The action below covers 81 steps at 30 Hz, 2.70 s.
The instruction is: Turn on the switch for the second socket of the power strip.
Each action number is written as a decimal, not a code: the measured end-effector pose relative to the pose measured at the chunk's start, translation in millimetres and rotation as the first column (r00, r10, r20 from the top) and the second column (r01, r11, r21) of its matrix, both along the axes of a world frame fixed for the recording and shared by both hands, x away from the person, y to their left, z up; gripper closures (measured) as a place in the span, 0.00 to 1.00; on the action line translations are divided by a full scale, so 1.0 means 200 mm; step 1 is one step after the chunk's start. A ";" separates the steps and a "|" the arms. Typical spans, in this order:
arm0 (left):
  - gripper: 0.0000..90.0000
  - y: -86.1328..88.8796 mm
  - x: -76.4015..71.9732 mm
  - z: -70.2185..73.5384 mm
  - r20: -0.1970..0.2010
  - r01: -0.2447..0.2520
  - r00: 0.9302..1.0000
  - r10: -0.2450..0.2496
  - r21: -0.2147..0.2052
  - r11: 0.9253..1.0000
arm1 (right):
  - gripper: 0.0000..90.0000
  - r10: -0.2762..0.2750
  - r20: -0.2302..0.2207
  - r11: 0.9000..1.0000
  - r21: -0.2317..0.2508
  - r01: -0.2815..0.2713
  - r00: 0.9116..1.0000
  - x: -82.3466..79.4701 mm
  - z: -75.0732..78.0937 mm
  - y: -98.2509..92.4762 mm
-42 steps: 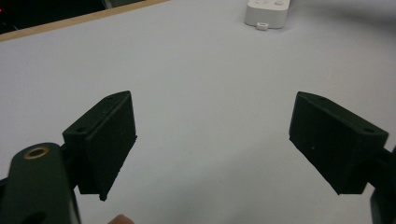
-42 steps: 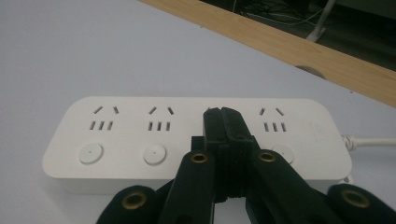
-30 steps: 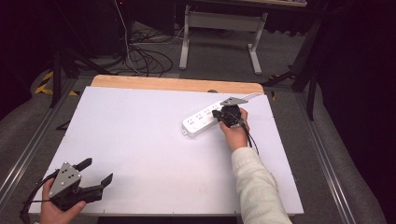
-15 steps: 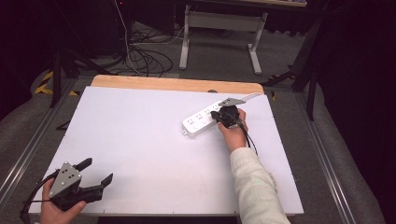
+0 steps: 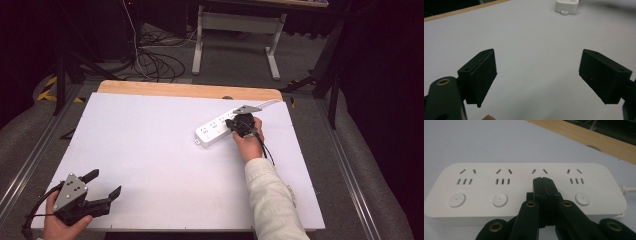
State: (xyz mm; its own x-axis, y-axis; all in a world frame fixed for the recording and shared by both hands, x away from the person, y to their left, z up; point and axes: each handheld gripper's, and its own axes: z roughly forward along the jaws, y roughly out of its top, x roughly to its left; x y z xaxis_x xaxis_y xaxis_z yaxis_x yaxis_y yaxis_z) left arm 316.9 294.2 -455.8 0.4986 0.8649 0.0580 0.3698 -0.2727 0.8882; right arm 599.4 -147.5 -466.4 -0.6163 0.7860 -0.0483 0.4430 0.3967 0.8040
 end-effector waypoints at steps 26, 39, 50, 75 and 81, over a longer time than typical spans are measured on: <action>0.17 0.00 0.00 0.00 -0.002 0.004 1.000 -0.004 -0.004 1.000 | 1.00 -0.043 -0.040 0.999 0.020 0.044 0.998 0.00 -0.01 0.01; 0.17 0.00 0.00 0.00 -0.005 0.007 1.000 -0.007 -0.015 1.000 | 1.00 -0.010 0.032 1.000 0.002 0.010 0.999 -0.06 0.08 0.06; 0.17 -0.01 0.01 0.00 -0.007 0.013 1.000 -0.014 -0.010 1.000 | 1.00 0.017 0.062 0.999 0.027 -0.018 0.998 -0.12 0.18 0.04; 0.16 -0.01 0.01 0.00 -0.015 0.016 1.000 -0.016 -0.025 1.000 | 0.80 0.100 0.108 0.988 0.105 -0.111 0.989 -0.42 0.43 -0.12; 0.16 -0.01 0.01 0.00 -0.017 0.016 1.000 -0.016 -0.026 1.000 | 0.59 0.126 0.099 0.983 0.118 -0.138 0.987 -0.52 0.45 -0.18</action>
